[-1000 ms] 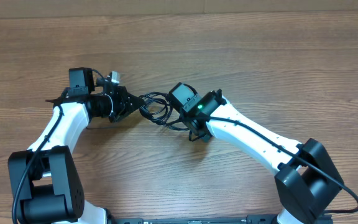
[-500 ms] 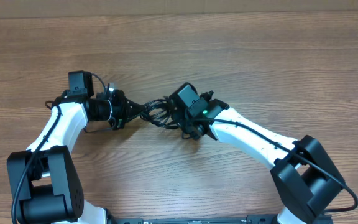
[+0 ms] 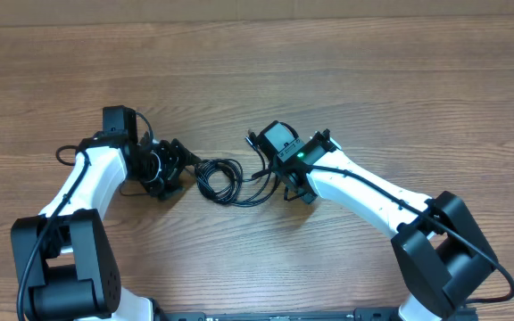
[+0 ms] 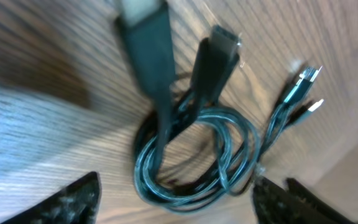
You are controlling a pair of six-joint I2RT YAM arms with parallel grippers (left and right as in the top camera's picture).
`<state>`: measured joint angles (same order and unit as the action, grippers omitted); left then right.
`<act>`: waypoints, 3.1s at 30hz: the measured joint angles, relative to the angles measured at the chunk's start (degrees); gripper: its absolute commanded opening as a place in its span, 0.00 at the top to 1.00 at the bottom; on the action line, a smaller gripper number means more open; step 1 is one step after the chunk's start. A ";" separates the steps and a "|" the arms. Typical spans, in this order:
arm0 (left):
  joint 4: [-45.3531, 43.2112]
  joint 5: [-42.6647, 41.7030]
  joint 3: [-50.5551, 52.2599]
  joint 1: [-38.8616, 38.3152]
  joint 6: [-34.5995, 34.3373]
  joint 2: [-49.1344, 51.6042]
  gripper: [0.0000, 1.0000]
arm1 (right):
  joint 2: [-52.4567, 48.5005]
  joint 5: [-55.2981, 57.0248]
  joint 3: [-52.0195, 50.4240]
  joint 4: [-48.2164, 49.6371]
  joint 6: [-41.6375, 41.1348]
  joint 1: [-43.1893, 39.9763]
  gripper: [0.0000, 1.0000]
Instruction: Untangle cables
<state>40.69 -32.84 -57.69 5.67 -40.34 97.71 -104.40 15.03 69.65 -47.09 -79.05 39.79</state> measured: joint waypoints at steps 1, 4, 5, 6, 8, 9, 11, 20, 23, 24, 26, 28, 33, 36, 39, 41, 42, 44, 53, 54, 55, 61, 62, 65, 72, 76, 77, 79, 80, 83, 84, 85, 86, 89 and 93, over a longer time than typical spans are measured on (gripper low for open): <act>1.86 0.59 -0.22 -0.02 3.52 0.00 0.21 | 0.00 0.11 0.00 0.02 0.00 -0.02 0.25; 8.33 4.31 -3.39 -0.07 7.96 -0.15 0.26 | 0.00 0.24 0.00 0.22 0.02 -0.02 0.26; 11.02 8.55 -6.01 -0.46 9.27 -0.22 0.27 | 0.00 0.24 0.00 0.46 0.07 0.00 0.26; 12.13 13.25 -8.02 -1.14 9.99 -0.33 0.27 | 0.00 -0.33 -0.11 1.55 1.22 -0.02 0.26; 12.02 18.01 -8.33 -2.91 10.56 -0.39 0.27 | 0.00 -3.76 -0.31 7.13 6.71 -0.04 0.25; 11.39 19.04 -8.22 -3.89 10.56 -0.39 0.26 | 0.00 -5.51 -0.31 9.05 9.09 -0.04 0.25; 8.13 21.27 -7.56 -7.04 10.56 -0.39 0.20 | 0.00 -10.47 -0.31 10.97 14.58 -0.02 0.25; 2.75 29.70 -4.37 -11.61 9.86 -0.39 0.13 | 0.00 -15.21 -1.33 11.06 19.06 -0.02 0.21; 0.35 31.39 -2.34 -11.69 7.45 -0.37 0.24 | 0.00 -15.87 -1.73 13.90 21.09 0.00 0.20; -2.36 31.65 -1.14 -11.69 6.47 -0.28 0.38 | 0.00 -16.15 -1.73 15.02 22.49 0.00 0.20; -6.73 32.00 -0.11 -11.69 5.18 0.31 0.54 | 0.00 -16.35 -1.73 15.65 23.65 0.02 0.19; -10.97 32.04 0.07 -11.69 4.39 1.09 0.76 | 0.00 -16.31 -1.73 15.96 25.09 0.04 0.18; -14.23 32.04 0.09 -11.69 3.89 1.14 0.96 | 0.00 -16.26 -1.73 17.00 27.50 0.04 0.23; -16.15 29.79 0.11 -11.69 9.18 1.16 0.96 | 0.00 -13.27 -1.75 16.13 28.09 0.04 0.20; -16.70 24.02 0.00 -11.69 18.53 1.16 0.96 | 0.00 -11.19 -1.77 14.69 28.13 0.02 0.20; -16.41 17.59 -0.76 -11.69 25.90 1.14 0.96 | 0.00 -10.91 -1.77 14.38 28.13 -0.13 0.17; -16.39 14.03 -1.55 -11.69 29.51 0.96 0.96 | 0.00 -10.93 -1.77 14.38 28.15 -0.55 0.16; -16.35 8.85 -2.71 -11.69 34.05 -0.09 0.96 | 0.00 -14.03 -1.86 15.74 30.49 -2.12 0.15; -14.93 -2.71 -3.98 -11.69 44.85 -14.40 0.96 | 0.00 -49.88 -1.86 23.10 51.28 -14.10 0.30; -14.51 -3.52 -4.04 -11.69 45.00 -15.32 0.96 | 0.00 -51.52 -1.86 23.10 52.09 -14.60 0.30; -13.79 -3.61 -4.13 -11.69 44.87 -15.52 0.96 | 0.00 -52.35 -1.86 22.93 52.35 -14.69 0.29; -7.23 9.75 -4.35 -11.69 33.68 -13.60 0.96 | 0.00 -51.41 -1.88 18.71 51.60 -14.73 0.37; -6.12 13.53 -4.39 -11.69 27.85 -12.35 0.96 | 0.00 -49.24 -1.90 16.00 47.82 -14.73 0.43; -5.53 18.58 -4.42 -11.69 16.17 -7.96 0.96 | 0.00 -44.13 -1.95 11.69 37.83 -14.73 0.48; -6.32 25.29 -4.42 -11.69 7.39 -0.39 0.96 | 0.00 -39.41 -1.95 10.19 21.88 -11.85 0.51; -7.69 27.19 -4.42 -10.21 6.36 -0.39 0.96 | 0.00 -33.40 -1.95 10.21 8.15 -4.15 0.51; -7.80 27.36 -4.42 -9.16 6.08 -0.37 0.96 | 0.00 -31.52 -1.95 10.23 5.05 -2.71 0.51; -7.80 27.54 -4.42 -7.28 5.14 -0.26 0.96 | 0.00 -29.11 -1.95 10.45 0.96 -0.90 0.51; -7.61 27.58 -4.42 -5.60 3.93 0.07 0.93 | 0.00 -27.34 -1.95 10.67 -2.16 0.26 0.51; -7.50 27.10 -4.42 -3.06 2.16 1.27 0.96 | 0.00 -24.59 -1.95 11.98 -7.91 1.55 0.51; -7.76 26.25 -4.42 -2.56 1.49 1.86 0.96 | 0.00 -23.69 -1.95 12.59 -9.62 1.68 0.51; -8.17 25.31 -4.42 -2.54 1.27 2.40 0.96 | 0.00 -22.71 -1.95 13.84 -11.34 1.84 0.51; -8.37 24.92 -4.42 -2.58 1.22 2.75 0.96 | 0.00 -22.10 -1.95 14.58 -12.26 1.92 0.52; -8.57 23.63 -4.42 -2.58 1.22 3.58 0.93 | 0.00 -19.78 -1.97 19.54 -15.26 2.49 0.55; -9.22 22.53 -4.42 -2.58 1.49 3.58 0.85 | 0.00 -17.07 -1.97 20.04 -17.44 4.48 0.60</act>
<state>31.46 -10.31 -62.11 3.09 -38.85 101.30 -104.40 -2.04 67.68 -27.05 -96.49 44.27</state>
